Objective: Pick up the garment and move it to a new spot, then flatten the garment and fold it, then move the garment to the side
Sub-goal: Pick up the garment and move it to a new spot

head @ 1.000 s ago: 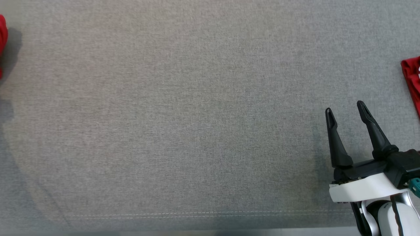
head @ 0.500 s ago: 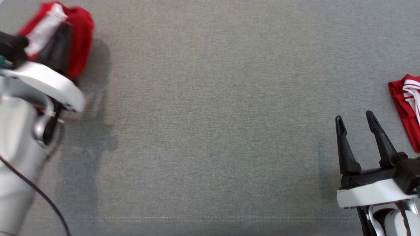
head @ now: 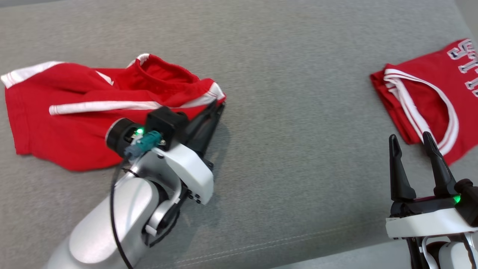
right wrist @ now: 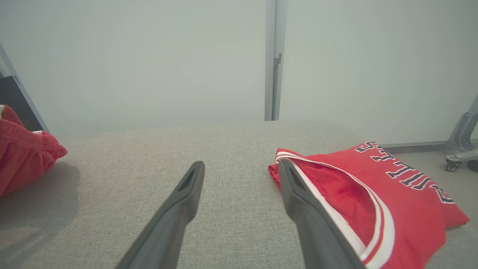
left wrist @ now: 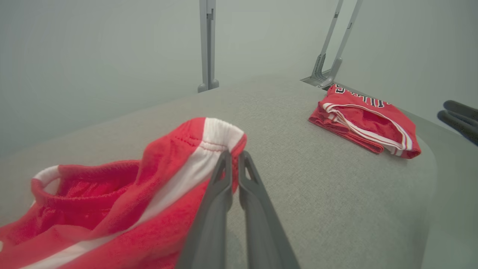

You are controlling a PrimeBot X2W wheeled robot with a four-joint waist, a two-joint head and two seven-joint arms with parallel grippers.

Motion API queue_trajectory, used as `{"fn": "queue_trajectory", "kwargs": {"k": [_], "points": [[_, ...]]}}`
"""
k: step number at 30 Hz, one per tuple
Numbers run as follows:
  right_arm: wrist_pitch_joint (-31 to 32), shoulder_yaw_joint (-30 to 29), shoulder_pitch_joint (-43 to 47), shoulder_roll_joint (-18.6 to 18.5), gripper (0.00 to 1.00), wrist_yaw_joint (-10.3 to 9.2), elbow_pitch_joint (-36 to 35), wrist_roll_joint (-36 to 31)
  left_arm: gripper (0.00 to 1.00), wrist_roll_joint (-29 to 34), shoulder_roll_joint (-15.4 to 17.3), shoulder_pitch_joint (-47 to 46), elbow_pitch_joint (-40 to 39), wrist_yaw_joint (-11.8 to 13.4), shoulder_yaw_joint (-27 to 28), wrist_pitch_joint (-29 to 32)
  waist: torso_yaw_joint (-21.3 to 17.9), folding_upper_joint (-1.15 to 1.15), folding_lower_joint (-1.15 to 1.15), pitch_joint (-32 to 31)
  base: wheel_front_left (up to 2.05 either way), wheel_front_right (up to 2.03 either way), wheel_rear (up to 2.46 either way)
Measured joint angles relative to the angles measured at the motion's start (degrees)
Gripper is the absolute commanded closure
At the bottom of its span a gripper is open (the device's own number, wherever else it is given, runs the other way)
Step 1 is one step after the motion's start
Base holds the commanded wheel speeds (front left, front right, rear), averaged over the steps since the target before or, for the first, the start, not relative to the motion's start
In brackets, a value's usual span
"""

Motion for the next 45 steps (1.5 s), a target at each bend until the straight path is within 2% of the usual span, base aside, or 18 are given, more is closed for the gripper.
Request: {"fn": "queue_trajectory", "kwargs": {"k": [8, 14, 15, 16, 20, 23, 27, 30, 36, 41, 45], "points": [[-1.4, 1.2, 0.0, 0.0, 0.00, 0.00, 2.0, 2.8, 1.00, 1.4, -3.5, -0.5, -1.5, -1.0, -6.8, 5.5, -7.9, 0.00, 0.00, 0.3, 0.00, 0.00, 0.00], [-2.1, 1.9, 0.0, 0.1, 0.00, 0.00, 3.6, 4.4, 1.00, 0.7, -6.6, -0.7, 7.2, -2.6, -8.9, 6.4, -12.3, 0.00, 0.00, 1.4, 0.00, 0.00, 0.00], [-2.1, 1.9, 0.0, 0.1, 0.00, 0.00, 3.7, 4.5, 0.77, 0.5, -7.1, -1.0, 9.2, -2.9, -9.0, 6.0, -12.5, 0.00, 0.00, 1.8, 0.00, 0.00, 0.00], [-2.1, 2.1, 0.0, 0.1, 0.00, 0.00, 3.8, 4.6, 0.00, 0.0, -7.6, -1.2, 11.0, -3.6, -9.0, 5.8, -12.8, 0.00, 0.00, 2.1, 0.00, 0.00, 0.00], [-2.1, 2.3, -0.2, 0.1, 0.00, 0.00, 4.3, 4.8, 0.00, -0.8, -9.9, -2.3, 14.0, -6.4, -9.5, 3.1, -12.1, 0.00, 0.00, 2.2, 0.00, 0.00, 0.00], [-2.1, 2.3, -0.5, 0.1, 0.00, 0.00, 4.7, 4.6, 0.00, -0.7, -10.8, -2.7, 13.4, -7.2, -9.9, 1.4, -10.6, 0.00, 0.00, 1.6, 0.00, 0.00, 0.00], [-2.1, 2.8, -1.7, 0.1, 0.00, 0.00, 5.1, 3.4, 0.00, -0.4, -9.7, -2.5, 9.6, -6.9, -9.6, -0.8, -7.9, 0.00, 0.00, 0.6, 0.00, 0.00, 0.00], [-2.1, 3.0, -2.2, 0.1, 0.00, 0.00, 5.5, 1.6, 0.00, 0.1, -6.1, -0.6, 5.3, -3.3, -6.8, -2.5, -4.5, 0.00, 0.00, -0.7, 0.00, 0.00, 0.00], [-2.0, 3.0, -2.3, 0.0, 0.00, 0.00, 5.7, -0.6, 0.00, -0.6, 0.0, 4.8, 1.7, 2.3, 0.3, -7.0, 1.1, 0.00, 0.00, -3.1, 0.00, 0.00, 0.00], [-1.0, 3.0, -2.0, -0.7, 0.00, 0.00, 5.7, -1.1, 0.00, -2.7, 4.3, 10.7, 0.7, 6.1, 6.9, -11.8, 4.8, 0.00, 0.00, -5.7, 0.00, 0.00, 0.00], [-0.2, 2.3, 0.4, -1.2, 0.00, 0.00, 5.5, -1.1, 0.00, -4.7, 6.8, 16.7, 0.3, 7.9, 11.6, -15.3, 6.8, 0.00, 0.00, -8.2, 0.00, 0.00, 0.00]]}}
